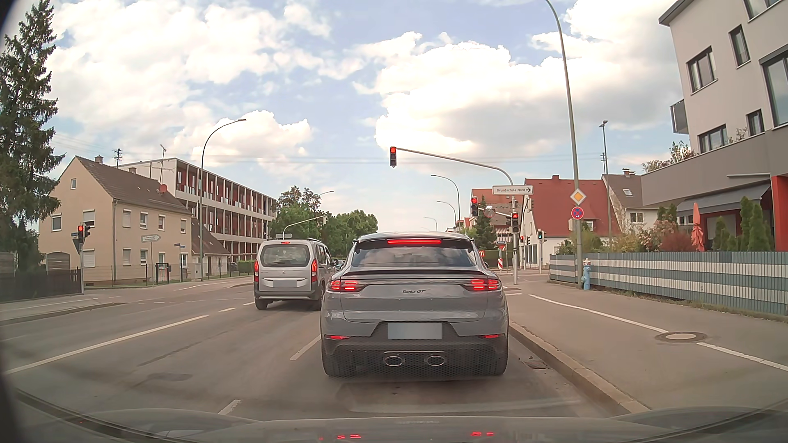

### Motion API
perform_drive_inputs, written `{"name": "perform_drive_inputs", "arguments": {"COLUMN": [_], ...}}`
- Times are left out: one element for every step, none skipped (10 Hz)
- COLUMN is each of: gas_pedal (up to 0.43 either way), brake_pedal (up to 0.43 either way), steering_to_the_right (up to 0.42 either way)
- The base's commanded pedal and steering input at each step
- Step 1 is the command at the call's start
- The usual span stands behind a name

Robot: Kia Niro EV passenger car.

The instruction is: Follow the waypoints while adhering to traffic rules and regulations

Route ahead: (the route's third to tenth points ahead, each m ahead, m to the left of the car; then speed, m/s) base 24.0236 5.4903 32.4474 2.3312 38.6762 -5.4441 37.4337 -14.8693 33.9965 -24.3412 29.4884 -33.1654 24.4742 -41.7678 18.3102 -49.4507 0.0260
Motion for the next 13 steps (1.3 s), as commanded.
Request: {"name": "perform_drive_inputs", "arguments": {"gas_pedal": [0.0,0.0,0.0,0.0,0.0,0.0,0.0,0.0,0.0,0.0,0.0,0.0,0.0], "brake_pedal": [0.646,0.64,0.64,0.64,0.634,0.634,0.628,0.616,0.61,0.598,0.573,0.555,0.549], "steering_to_the_right": [-0.001,0.0,0.0,-0.001,-0.001,0.0,0.0,-0.001,-0.001,-0.001,-0.001,-0.001,-0.001]}}
